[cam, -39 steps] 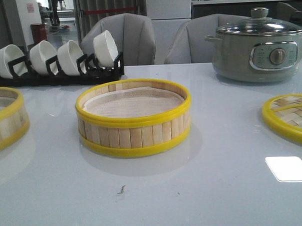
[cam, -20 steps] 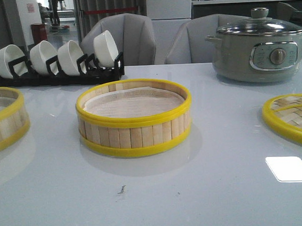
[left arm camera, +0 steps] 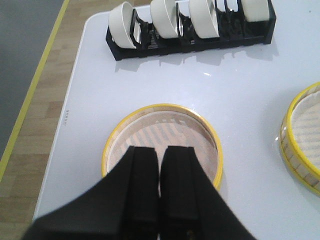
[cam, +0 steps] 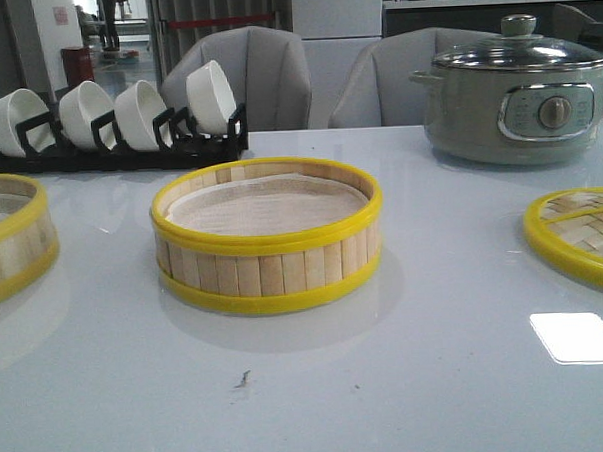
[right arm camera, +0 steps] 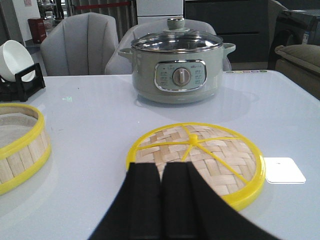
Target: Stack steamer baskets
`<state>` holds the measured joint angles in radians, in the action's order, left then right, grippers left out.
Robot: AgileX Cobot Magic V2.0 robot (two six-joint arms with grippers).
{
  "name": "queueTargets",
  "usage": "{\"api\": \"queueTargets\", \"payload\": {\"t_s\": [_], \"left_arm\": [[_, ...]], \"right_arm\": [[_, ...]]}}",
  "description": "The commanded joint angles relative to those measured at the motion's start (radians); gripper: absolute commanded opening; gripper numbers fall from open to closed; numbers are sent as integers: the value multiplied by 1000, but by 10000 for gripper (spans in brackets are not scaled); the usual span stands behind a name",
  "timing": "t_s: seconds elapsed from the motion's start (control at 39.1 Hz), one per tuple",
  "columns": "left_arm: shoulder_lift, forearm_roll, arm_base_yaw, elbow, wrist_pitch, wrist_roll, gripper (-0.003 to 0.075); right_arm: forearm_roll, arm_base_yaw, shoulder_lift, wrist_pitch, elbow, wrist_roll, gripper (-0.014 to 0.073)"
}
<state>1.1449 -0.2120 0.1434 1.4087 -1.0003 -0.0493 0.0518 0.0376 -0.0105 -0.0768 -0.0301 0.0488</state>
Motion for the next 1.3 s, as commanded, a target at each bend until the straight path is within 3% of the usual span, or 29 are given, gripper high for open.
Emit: {"api": "queueTargets", "payload": {"t_s": [0.0,1.28], "left_arm": [[11,-6,3,39,47,4,92],[47,-51,3,39,59,4,92]], "right_arm": [[-9,-2,-21,82,14,-6,55],[-9,-2,-21,82,14,-6,55]]}}
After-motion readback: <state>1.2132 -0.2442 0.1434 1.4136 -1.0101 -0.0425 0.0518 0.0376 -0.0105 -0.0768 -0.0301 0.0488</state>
